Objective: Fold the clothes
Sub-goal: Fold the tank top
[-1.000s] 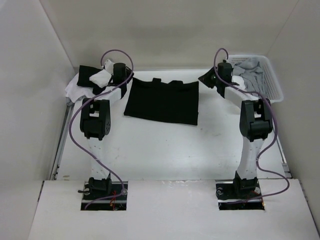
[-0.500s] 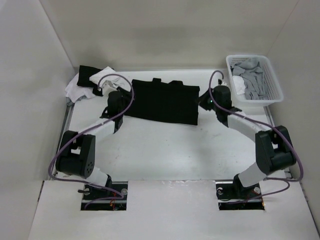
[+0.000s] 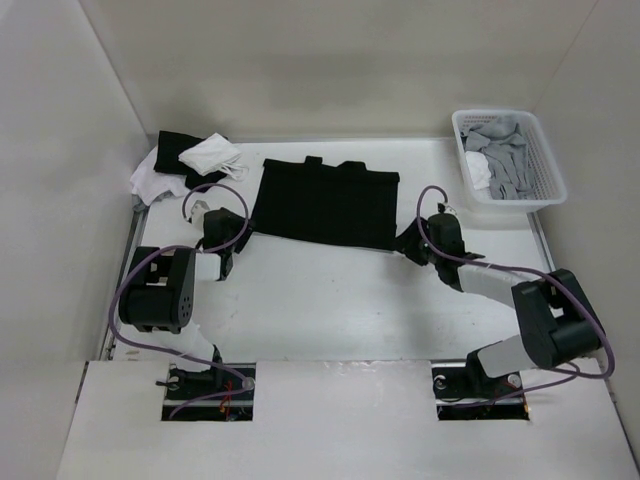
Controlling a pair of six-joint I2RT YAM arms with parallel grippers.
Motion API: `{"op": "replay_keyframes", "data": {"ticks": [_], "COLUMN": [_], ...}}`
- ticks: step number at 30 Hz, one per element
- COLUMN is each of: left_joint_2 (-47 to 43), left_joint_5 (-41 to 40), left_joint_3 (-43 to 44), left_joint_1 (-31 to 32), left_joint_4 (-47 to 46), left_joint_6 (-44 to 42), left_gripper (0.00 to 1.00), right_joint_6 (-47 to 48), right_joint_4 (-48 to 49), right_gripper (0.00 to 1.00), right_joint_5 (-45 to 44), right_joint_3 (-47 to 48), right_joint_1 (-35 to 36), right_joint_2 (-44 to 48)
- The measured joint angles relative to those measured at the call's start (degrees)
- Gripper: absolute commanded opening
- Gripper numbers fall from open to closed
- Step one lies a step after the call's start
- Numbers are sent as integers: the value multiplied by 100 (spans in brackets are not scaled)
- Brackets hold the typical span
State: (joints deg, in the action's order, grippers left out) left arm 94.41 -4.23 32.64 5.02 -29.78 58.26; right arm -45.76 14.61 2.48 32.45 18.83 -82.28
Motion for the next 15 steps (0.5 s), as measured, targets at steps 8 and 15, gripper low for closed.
{"op": "replay_keyframes", "data": {"ticks": [8,15], "left_joint_2": [420,546], "left_joint_5": [254,291], "left_joint_3": [2,2], "left_joint_1": [-87,-92], "left_joint_4": [-632,-699], "left_joint_6": [356,435], "left_gripper": [30,14], "right_joint_6": [-317,-468], "right_joint_4": [509,560], "right_gripper": [50,50], "right_joint_5": [111,118], "right_joint_3": [31,37], "right_joint_1": [-39,-44], "right_joint_2": [-697,-734]}}
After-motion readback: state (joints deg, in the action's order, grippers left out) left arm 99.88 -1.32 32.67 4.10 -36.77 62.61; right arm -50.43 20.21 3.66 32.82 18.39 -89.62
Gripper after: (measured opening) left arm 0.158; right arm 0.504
